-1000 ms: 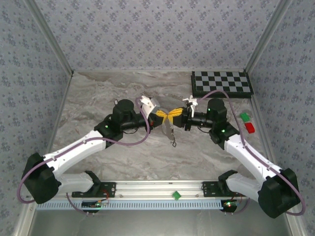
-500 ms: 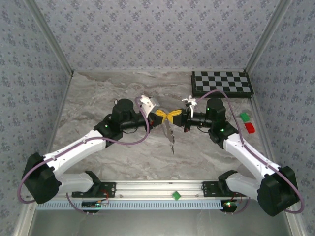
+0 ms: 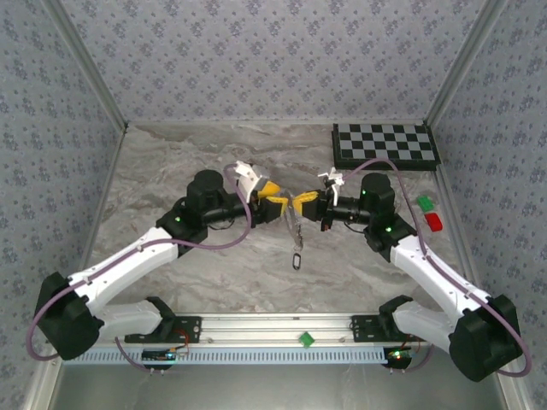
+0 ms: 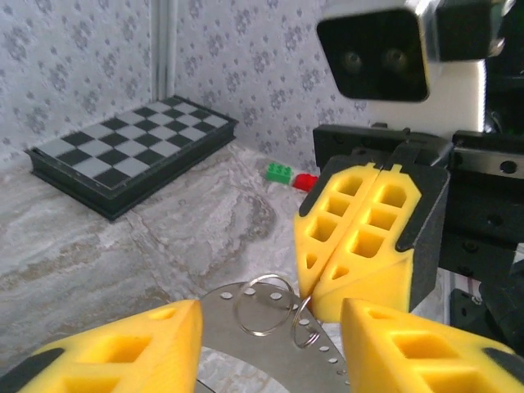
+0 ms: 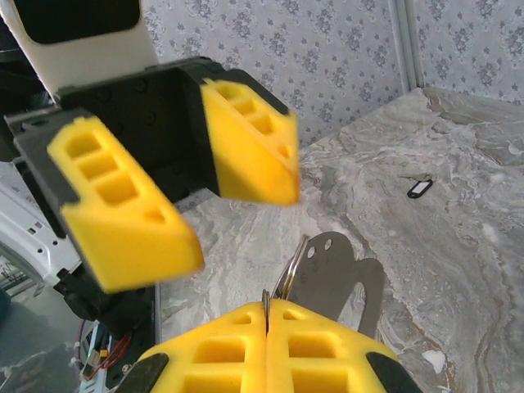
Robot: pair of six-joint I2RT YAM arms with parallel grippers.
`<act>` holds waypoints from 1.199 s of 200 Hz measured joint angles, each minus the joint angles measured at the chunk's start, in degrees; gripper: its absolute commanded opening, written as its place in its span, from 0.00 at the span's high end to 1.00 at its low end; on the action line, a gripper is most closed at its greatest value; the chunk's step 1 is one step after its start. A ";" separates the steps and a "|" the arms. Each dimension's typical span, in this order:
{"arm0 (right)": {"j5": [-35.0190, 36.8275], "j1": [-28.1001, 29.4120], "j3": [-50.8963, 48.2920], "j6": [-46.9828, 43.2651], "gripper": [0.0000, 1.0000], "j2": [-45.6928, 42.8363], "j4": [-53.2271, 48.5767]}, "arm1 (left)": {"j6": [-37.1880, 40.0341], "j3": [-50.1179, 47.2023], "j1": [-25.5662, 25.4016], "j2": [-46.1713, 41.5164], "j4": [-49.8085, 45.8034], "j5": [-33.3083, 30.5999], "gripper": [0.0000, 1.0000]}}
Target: Put the keys on the keyring
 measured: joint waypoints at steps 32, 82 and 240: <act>0.68 -0.15 -0.24 0.09 1.00 0.00 0.52 | -3.89 -2.25 3.15 -1.81 3.58 3.58 0.74; 1.53 -0.26 -0.85 0.63 1.00 -0.07 0.87 | -9.53 -2.95 4.22 2.40 8.39 11.13 0.70; 1.70 -0.26 -0.85 1.09 1.00 -0.07 1.18 | -15.45 0.79 3.19 9.01 10.88 18.21 0.68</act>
